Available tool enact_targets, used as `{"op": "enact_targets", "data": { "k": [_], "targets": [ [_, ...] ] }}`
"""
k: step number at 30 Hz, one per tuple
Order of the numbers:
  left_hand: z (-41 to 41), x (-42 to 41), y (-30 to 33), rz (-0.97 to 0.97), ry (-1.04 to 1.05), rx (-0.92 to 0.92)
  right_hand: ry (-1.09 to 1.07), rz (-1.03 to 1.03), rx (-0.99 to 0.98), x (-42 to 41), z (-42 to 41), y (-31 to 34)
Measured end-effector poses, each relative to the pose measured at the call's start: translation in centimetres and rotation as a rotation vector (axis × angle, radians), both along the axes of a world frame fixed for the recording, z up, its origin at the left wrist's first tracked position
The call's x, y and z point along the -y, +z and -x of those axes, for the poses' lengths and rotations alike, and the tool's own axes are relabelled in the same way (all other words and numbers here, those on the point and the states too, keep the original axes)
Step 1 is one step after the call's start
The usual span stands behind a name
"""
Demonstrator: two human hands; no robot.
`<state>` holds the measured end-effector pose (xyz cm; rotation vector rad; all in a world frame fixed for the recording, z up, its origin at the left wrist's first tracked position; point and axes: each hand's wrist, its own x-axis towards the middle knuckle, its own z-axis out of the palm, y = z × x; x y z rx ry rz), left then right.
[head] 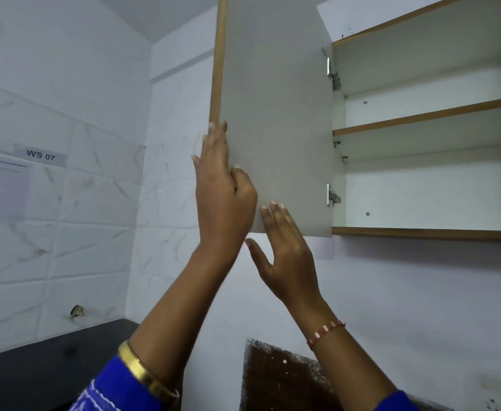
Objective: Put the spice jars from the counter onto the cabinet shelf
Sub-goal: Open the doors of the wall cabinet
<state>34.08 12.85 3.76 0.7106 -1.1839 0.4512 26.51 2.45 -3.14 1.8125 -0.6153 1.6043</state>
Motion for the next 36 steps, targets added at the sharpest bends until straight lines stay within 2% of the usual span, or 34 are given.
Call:
{"op": "enact_targets", "data": {
  "k": [2,7,18,22,26,32,36],
  "targets": [
    [2.6,-0.4,0.3,0.038,-0.005,0.05,-0.04,-0.011,-0.015,0.0,2.6,0.0],
    [10.2,-0.4,1.0,0.039,-0.162,0.092,-0.127,-0.072,0.012,-0.3,11.5,0.7],
    [29.2,1.2,-0.6,-0.11,-0.528,0.049,-0.434,-0.059,0.082,-3.9,34.3,1.2],
    [34.7,1.9,-0.4,-0.143,-0.616,0.11,-0.591,-0.1,0.111,-4.7,40.7,1.0],
    [39.1,3.9,-0.1,-0.209,-0.683,0.15,-0.738,-0.197,0.095,-4.8,45.6,0.8],
    [43.5,8.6,0.0,-0.302,-0.791,0.211,-0.996,-0.468,0.069,-2.7,50.2,1.5],
    [45.3,13.5,1.3,-0.391,-0.895,0.172,-1.123,-0.533,0.035,0.7,51.3,3.3]
  ]
}}
